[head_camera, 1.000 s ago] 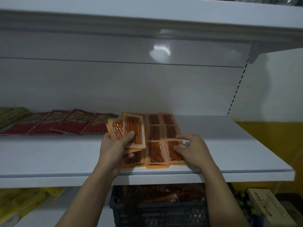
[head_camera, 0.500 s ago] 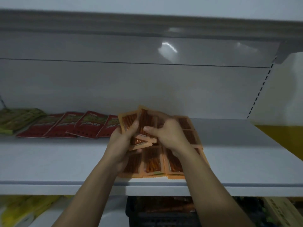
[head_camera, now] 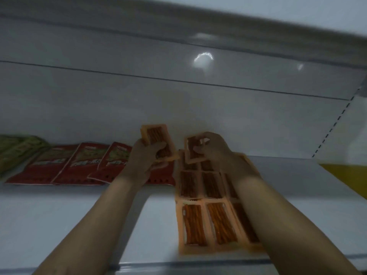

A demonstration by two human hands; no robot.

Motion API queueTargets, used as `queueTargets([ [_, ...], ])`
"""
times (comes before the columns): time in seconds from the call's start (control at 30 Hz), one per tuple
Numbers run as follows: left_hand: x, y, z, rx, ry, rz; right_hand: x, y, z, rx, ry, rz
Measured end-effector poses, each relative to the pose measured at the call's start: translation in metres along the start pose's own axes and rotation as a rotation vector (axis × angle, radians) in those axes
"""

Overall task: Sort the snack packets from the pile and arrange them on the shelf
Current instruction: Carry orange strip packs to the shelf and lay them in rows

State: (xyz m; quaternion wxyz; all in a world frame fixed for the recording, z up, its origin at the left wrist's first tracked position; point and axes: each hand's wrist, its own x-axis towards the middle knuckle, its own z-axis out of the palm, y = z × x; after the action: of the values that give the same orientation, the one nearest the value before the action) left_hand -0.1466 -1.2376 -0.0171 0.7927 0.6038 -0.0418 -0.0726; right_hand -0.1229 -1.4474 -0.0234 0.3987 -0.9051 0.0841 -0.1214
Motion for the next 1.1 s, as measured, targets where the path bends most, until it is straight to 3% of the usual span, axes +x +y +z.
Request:
queueTargets([
  [0.27,0.026,-0.031,-0.013,-0.029,0.04,-0.08,0.015,0.007,0.036,-0.347,-0.062,0.053],
  [0.57,0.025,-0.034,-0.008,-0.01,-0.051,-0.068,0.017,0.01,0.037,-0.62,-0.141,0.012],
  [0.63,0.025,-0.034,-0.01,0.008,-0.027,-0.061,0.017,0.006,0.033,-0.501,-0.05,-0.002],
  [0.7,0.025,-0.034,-0.01,0.008,0.006,-0.049,0.011,-0.002,0.026,-0.201,0.047,-0.006],
  [0.8,0.022,-0.031,-0.003,0.013,0.016,-0.023,-0.008,-0.018,0.011,0.259,-0.171,0.005],
  [0.9,0.016,-0.023,0.014,0.021,-0.032,-0.014,-0.017,-0.03,-0.003,0.292,-0.264,-0.058],
  [1.03,0.019,-0.012,0.033,-0.06,-0.178,-0.117,-0.005,-0.029,-0.031,0.364,-0.106,-0.03],
  [1.1,0.022,-0.011,0.04,-0.099,-0.157,-0.168,0.0,-0.013,-0.044,0.379,-0.04,0.013],
])
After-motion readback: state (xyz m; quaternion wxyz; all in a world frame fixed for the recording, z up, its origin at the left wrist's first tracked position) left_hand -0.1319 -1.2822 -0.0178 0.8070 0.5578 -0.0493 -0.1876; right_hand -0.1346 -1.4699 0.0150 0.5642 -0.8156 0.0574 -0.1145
